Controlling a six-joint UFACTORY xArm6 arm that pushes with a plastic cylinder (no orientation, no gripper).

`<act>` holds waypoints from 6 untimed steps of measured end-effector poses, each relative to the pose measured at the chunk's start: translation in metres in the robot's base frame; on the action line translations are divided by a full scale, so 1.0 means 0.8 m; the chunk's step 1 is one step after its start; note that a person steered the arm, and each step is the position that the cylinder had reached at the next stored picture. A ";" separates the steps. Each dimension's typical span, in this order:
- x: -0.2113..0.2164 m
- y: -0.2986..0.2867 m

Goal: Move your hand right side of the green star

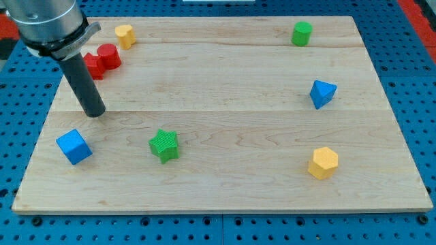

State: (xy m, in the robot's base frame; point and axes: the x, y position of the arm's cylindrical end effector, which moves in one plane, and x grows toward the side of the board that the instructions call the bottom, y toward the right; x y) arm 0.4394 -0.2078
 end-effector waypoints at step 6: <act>0.108 0.108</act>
